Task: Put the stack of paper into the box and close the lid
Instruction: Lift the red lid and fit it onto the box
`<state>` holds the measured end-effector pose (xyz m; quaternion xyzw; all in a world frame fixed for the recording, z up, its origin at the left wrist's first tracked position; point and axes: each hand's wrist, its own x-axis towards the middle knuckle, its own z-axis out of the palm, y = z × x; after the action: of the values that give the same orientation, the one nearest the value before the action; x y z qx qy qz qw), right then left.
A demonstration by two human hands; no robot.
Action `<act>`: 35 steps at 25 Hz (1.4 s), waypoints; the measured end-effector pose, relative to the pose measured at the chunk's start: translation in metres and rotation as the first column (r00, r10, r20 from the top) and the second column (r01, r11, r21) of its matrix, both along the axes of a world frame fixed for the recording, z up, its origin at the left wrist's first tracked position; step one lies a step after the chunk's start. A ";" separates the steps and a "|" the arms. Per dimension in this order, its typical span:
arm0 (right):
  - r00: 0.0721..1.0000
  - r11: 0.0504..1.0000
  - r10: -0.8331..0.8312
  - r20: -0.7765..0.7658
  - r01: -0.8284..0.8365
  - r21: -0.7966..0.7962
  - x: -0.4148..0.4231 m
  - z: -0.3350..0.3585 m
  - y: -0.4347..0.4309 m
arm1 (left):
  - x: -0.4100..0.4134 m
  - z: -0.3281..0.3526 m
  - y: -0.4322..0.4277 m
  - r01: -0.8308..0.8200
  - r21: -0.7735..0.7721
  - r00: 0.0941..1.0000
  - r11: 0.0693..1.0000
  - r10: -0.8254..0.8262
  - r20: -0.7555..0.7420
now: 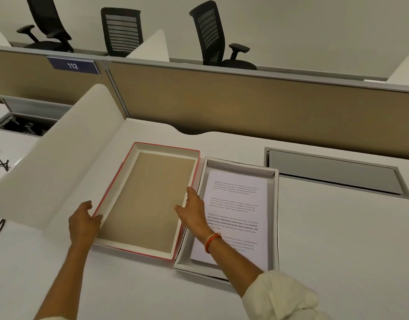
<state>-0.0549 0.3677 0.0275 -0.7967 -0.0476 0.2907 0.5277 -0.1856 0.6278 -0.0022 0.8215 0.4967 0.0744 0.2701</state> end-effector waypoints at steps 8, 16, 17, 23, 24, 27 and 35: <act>1.000 0.992 -0.003 -0.010 0.002 -0.126 -0.003 -0.007 0.012 | -0.001 -0.004 0.006 -0.023 -0.046 1.000 0.999 0.023 0.004; 0.997 0.997 0.075 -0.029 -0.075 -0.020 -0.010 -0.016 0.012 | -0.012 0.061 0.011 -0.007 0.000 1.000 1.000 0.007 -0.026; 0.996 0.995 0.094 -0.012 -0.094 -0.034 -0.011 -0.014 0.012 | -0.014 0.073 0.009 0.006 -0.013 1.000 1.000 -0.007 -0.021; 0.956 0.966 0.251 0.154 -0.258 0.029 -0.029 0.027 0.036 | -0.020 0.139 -0.023 0.073 0.001 0.995 0.997 -0.073 0.062; 0.953 0.955 0.266 0.143 -0.282 0.098 -0.031 0.038 0.043 | -0.020 0.147 -0.032 0.072 0.006 0.994 0.997 -0.072 0.078; 0.966 0.921 0.239 0.097 -0.257 0.294 -0.034 0.071 0.063 | -0.021 0.166 -0.060 0.071 0.037 0.990 0.997 -0.075 0.116; 0.983 0.841 0.124 -0.136 -0.031 0.539 -0.026 0.121 0.080 | -0.020 0.182 -0.120 0.101 0.205 0.985 0.974 -0.127 0.120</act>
<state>-0.0812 0.4476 0.1486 -0.5886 -0.1151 0.3522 0.7186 -0.2058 0.5079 0.1793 0.8647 0.4197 0.1621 0.2233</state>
